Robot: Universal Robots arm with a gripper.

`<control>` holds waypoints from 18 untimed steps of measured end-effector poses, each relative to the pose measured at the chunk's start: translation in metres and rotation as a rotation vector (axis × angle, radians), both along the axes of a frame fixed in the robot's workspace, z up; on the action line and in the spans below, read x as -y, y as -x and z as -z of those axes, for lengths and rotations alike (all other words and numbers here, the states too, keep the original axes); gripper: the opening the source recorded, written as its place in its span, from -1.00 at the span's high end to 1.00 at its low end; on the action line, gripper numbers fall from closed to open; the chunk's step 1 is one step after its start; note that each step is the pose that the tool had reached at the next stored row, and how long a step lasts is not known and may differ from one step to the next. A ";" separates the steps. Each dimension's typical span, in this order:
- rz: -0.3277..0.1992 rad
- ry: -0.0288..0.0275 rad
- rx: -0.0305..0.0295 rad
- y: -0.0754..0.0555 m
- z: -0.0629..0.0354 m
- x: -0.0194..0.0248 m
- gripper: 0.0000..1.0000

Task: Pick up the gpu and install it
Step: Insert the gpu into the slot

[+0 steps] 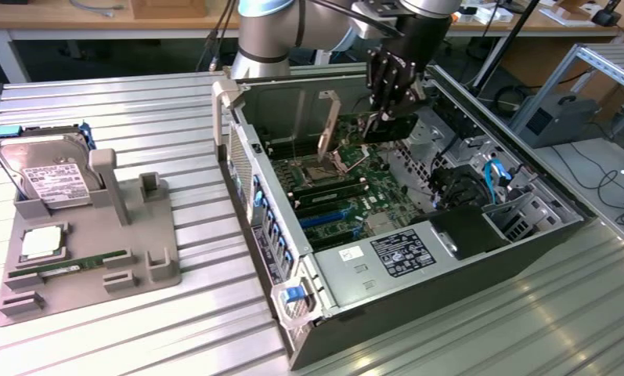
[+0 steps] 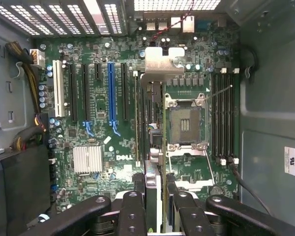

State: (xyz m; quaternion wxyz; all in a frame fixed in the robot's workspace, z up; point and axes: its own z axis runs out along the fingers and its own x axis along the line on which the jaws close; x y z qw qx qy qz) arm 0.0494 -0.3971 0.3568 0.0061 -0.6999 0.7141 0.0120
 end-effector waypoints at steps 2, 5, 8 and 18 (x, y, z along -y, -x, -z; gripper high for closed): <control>-0.017 0.0000 0.0000 0.000 0.0000 0.0000 0.47; -0.032 0.0000 0.0000 0.000 0.0001 0.0000 0.47; -0.051 0.0000 0.0000 0.000 0.0001 0.0000 0.47; -0.096 0.0001 0.0000 0.000 0.0002 0.0000 0.47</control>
